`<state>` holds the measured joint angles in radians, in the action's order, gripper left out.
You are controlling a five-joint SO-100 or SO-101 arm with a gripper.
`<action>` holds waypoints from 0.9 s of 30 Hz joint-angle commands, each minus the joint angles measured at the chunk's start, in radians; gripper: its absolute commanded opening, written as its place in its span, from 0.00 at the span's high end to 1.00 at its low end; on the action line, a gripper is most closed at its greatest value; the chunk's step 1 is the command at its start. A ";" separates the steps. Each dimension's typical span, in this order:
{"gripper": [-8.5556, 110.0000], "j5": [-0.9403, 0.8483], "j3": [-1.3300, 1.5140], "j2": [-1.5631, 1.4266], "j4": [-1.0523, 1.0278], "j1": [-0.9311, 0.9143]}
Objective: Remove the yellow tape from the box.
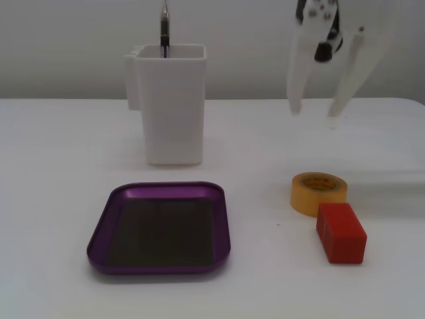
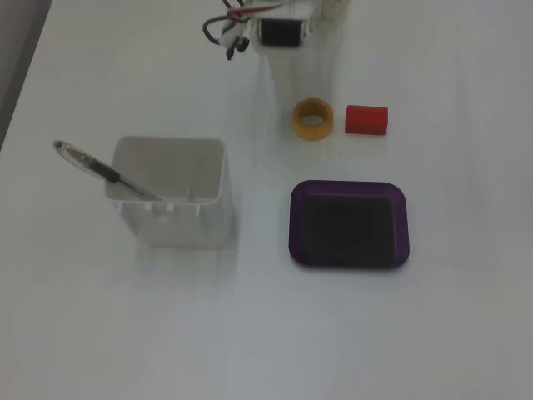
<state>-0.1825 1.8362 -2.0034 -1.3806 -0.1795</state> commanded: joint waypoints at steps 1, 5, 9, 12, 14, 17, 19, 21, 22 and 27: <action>0.83 -0.006 -0.094 -0.175 -0.066 -0.006; 0.83 -0.003 -0.029 -0.383 -0.080 0.003; 0.83 -0.002 0.176 -0.594 -0.071 0.003; 0.83 0.009 0.367 -0.746 -0.023 -0.002; 0.83 0.011 0.508 -0.842 0.025 -0.006; 0.83 0.012 0.703 -0.994 0.118 -0.006; 0.83 0.012 0.808 -1.101 0.175 -0.006; 0.84 0.014 0.896 -1.207 0.201 -0.006; 0.84 0.014 0.936 -1.256 0.202 -0.006; 0.84 0.014 1.094 -1.456 0.192 0.003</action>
<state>-0.1733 2.8854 -3.3517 -1.2042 -0.1841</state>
